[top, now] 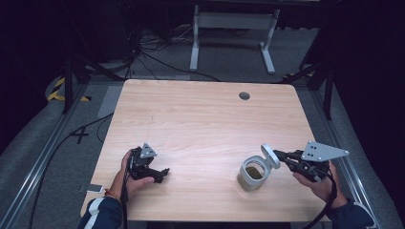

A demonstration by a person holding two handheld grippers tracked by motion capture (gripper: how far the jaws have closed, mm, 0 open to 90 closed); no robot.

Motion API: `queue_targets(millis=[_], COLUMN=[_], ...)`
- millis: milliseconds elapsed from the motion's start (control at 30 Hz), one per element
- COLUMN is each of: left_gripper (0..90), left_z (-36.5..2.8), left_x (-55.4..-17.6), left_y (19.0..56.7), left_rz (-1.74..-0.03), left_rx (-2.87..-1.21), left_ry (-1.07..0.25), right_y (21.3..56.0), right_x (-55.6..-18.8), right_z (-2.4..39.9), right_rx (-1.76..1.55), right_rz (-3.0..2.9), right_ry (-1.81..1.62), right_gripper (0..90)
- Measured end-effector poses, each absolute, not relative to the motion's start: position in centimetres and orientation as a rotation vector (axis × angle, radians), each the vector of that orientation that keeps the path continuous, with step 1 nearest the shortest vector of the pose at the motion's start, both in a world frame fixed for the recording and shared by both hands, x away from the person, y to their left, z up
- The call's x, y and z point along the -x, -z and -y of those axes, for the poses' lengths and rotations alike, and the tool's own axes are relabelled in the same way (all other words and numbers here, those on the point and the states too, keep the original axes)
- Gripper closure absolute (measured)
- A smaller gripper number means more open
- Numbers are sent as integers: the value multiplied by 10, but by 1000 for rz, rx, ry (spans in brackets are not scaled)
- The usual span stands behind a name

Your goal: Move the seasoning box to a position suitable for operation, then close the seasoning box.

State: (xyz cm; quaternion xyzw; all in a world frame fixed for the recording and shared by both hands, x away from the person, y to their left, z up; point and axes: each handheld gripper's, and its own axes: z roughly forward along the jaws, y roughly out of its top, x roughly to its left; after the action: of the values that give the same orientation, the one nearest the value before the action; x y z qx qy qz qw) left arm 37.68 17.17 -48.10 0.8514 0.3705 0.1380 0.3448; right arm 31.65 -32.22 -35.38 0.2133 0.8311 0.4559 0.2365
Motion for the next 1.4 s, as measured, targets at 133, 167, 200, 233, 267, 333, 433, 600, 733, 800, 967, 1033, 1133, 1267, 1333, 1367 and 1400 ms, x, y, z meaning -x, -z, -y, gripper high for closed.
queue_targets(millis=[133, 167, 200, 233, 267, 333, 433, 600, 733, 800, 967, 1033, 1133, 1267, 1333, 1367, 1400], left_gripper=[0, 0, 1, 0, 1, 1, 1, 0, 1, 1, 1, 1, 1, 0, 1, 1, 1], left_z=[-172, -172, -172, -172, -172, -172, -174, -174, -174, -175, -175, -175, -175, -175, -175, -175, -175], left_x=[-377, -377, -377, -377, -377, -377, -376, -376, -375, -375, -374, -374, -375, -375, -375, -375, -375], left_y=[481, 481, 481, 481, 481, 481, 480, 480, 480, 481, 481, 481, 481, 481, 481, 481, 481], left_rz=[-962, -962, -962, -962, -961, -957, -952, -945, -948, -950, -946, -946, -936, -936, -936, -936, -935], left_rx=[-2211, -2210, -2211, -2211, -2211, -2218, -2232, -2232, -2227, -2222, -2221, -2220, -2221, -2221, -2221, -2221, -2222], left_ry=[-358, -358, -358, -358, -359, -358, -343, -343, -345, -341, -344, -345, -352, -352, -352, -352, -352], right_y=[353, 353, 353, 354, 354, 353, 353, 355, 354, 354, 354, 354, 355, 356, 356, 355, 355], right_x=[-315, -315, -315, -315, -315, -315, -317, -320, -320, -320, -320, -320, -321, -321, -320, -320, -319], right_z=[320, 320, 320, 319, 319, 317, 314, 313, 314, 315, 315, 315, 316, 319, 322, 323, 325], right_rx=[-573, -572, -570, -569, -567, -563, -556, -550, -553, -554, -556, -555, -560, -565, -570, -574, -580], right_rz=[-2282, -2284, -2287, -2286, -2288, -2293, -2297, -2304, -2298, -2295, -2295, -2294, -2286, -2281, -2271, -2266, -2261], right_ry=[-1248, -1249, -1251, -1250, -1250, -1256, -1269, -1261, -1252, -1244, -1224, -1213, -1210, -1195, -1188, -1186, -1182], right_gripper=[899, 899, 899, 899, 899, 899, 899, 899, 899, 899, 899, 899, 899, 899, 898, 898, 898])
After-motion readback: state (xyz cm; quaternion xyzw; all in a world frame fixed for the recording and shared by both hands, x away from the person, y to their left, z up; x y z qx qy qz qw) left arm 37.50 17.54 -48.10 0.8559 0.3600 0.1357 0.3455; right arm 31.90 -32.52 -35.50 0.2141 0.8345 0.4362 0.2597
